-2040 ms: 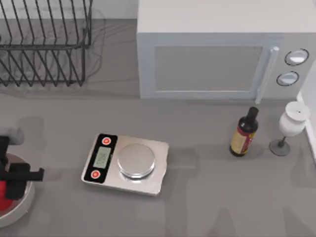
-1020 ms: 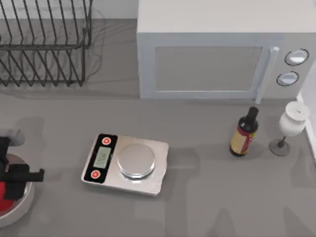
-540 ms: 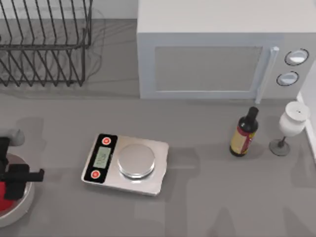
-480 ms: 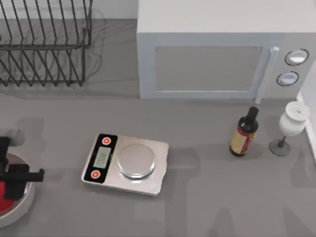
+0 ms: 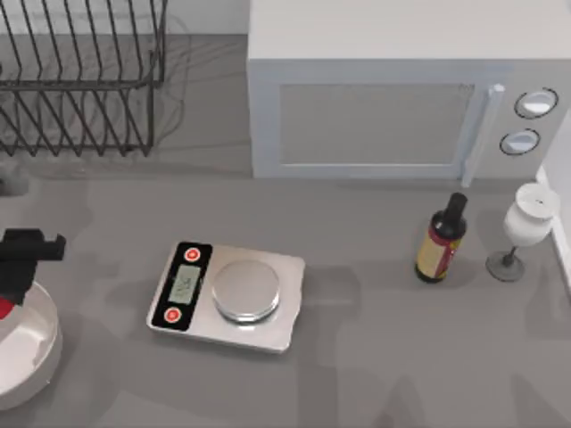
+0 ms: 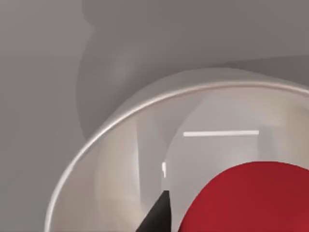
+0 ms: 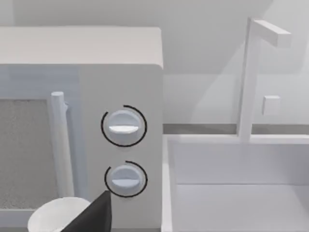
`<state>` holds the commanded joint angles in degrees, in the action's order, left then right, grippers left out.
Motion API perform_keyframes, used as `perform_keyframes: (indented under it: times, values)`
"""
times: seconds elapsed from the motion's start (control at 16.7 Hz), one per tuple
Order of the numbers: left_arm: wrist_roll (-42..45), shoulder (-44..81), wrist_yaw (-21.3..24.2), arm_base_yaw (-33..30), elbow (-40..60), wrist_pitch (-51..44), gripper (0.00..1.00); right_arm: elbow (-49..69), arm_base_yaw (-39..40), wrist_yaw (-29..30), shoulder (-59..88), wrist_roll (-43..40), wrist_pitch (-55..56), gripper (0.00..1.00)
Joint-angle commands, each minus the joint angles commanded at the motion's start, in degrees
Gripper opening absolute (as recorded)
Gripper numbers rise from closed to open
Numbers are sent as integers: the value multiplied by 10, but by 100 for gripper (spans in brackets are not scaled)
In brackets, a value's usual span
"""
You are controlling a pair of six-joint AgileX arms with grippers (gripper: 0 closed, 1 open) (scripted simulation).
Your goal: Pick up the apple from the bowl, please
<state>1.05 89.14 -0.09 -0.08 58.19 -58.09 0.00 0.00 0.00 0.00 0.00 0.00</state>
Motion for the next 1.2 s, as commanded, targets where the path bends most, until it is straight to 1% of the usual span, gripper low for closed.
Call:
perform_keyframes:
  times: [0.3, 0.42, 0.54, 0.72, 1.02, 1.2]
  values:
    - [-4, -14, 0, -3, 225, -252, 0, 0, 0, 0, 0, 0, 0, 100]
    - [-5, -24, 0, -5, 299, -330, 0, 0, 0, 0, 0, 0, 0, 100]
    - [-6, -34, 0, -6, 352, -384, 0, 0, 0, 0, 0, 0, 0, 100]
    - [-7, -43, 0, -6, 387, -420, 0, 0, 0, 0, 0, 0, 0, 100]
    - [-7, -40, -1, -5, 387, -418, 0, 0, 0, 0, 0, 0, 0, 100]
    - [-47, -1, 0, -45, 394, -390, 0, 0, 0, 0, 0, 0, 0, 100]
